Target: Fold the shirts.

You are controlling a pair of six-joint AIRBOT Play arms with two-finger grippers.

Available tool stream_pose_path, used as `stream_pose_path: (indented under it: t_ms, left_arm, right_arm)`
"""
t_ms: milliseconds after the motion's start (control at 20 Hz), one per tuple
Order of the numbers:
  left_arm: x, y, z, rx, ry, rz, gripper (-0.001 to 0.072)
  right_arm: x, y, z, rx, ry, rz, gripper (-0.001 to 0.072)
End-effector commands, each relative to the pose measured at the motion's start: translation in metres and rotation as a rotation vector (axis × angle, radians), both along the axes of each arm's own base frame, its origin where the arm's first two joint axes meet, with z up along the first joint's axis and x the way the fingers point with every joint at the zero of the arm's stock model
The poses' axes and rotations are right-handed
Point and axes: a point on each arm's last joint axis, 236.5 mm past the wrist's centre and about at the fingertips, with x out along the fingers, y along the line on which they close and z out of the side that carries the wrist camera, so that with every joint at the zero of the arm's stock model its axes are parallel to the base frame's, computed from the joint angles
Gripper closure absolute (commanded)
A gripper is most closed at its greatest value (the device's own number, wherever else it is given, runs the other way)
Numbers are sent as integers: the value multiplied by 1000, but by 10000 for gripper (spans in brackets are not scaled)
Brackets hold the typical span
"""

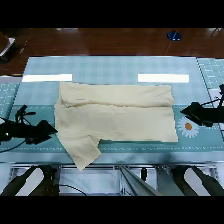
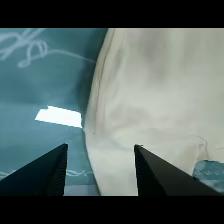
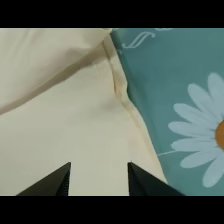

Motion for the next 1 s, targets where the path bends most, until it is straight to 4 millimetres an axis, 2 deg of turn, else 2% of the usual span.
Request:
stream_pose_path:
  t_ms: [0,200,450,550,600,650,700,750,800,850,900,950]
  left_arm:
    - [-5,-19,-7,-82,-40,79,200]
    - [-12,-24,-12,-86,-1,48,200]
    - [-25,-44,-28,-116,90,-40,201]
    - [-21,-53,-36,-106,88,-65,203]
    - [-18,-59,-36,-104,74,-81,205]
    - [-18,-64,-37,-97,66,-105,230]
    - [-20,-67,-37,-93,65,-130,389]
    - [-21,-69,-37,-94,60,-146,664]
    - [-21,-69,-37,-93,53,-155,689]
    - [-20,-69,-37,-92,48,-161,688]
    - [-20,-69,-37,-91,47,-161,688]
    - [-20,-69,-37,-91,47,-161,688]
  right_arm:
    - [-8,16,-4,53,-30,-22,299]
    - [-9,19,-3,69,-25,-18,299]
    - [-6,20,-2,80,-30,-34,299]
    - [-1,13,-2,60,-47,-59,299]
    - [0,5,-2,49,-49,-88,299]
    - [-4,-12,-7,14,-35,-129,299]
    - [-15,-32,-15,-34,13,-171,299]
    - [-35,-46,-24,-77,90,-189,299]
    - [-62,-54,-35,-112,196,-180,299]
    - [-85,-53,-43,-126,290,-150,299]
    - [-101,-40,-50,-85,353,-127,299]
    - [-104,-24,-53,-23,364,-122,299]
